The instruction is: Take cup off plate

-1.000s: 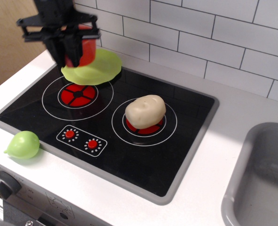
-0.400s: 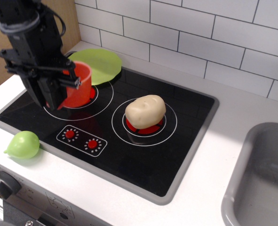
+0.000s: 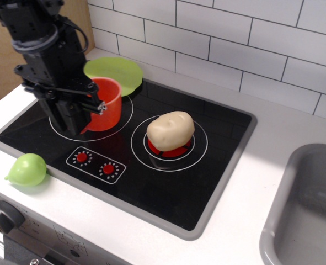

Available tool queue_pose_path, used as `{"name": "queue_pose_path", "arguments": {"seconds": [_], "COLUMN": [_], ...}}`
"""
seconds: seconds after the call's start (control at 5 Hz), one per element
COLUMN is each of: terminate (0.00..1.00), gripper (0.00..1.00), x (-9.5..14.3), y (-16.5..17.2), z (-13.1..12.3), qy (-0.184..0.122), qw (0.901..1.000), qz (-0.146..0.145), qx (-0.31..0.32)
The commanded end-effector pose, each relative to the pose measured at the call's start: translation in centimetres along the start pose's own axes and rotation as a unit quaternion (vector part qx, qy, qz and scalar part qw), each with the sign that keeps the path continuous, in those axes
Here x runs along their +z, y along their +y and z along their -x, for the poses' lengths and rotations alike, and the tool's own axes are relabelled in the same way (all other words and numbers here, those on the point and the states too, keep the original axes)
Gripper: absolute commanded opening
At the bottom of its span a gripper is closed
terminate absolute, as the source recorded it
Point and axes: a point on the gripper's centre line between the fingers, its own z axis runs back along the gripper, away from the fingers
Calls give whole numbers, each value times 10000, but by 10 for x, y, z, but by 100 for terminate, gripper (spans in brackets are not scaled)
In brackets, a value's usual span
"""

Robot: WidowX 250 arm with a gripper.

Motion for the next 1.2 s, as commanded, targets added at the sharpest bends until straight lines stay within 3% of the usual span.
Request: {"name": "queue_pose_path", "arguments": {"seconds": [0.0,0.2,0.4,0.8,1.0], "terminate": [0,0,0,0,0], "gripper": [0,0,100,100,100], "x": [6,7,-12,-8,16], "y": [8,8,11,14,13], "z": [-5,-5,6,8,5], "qy": [-170,-173,-127,-184,-263], "qw": [9995,9994,9997,9994,9994], "qz": [-185,-233,-223,-300,-151], "qx": [-189,-209,-62,18,149]}}
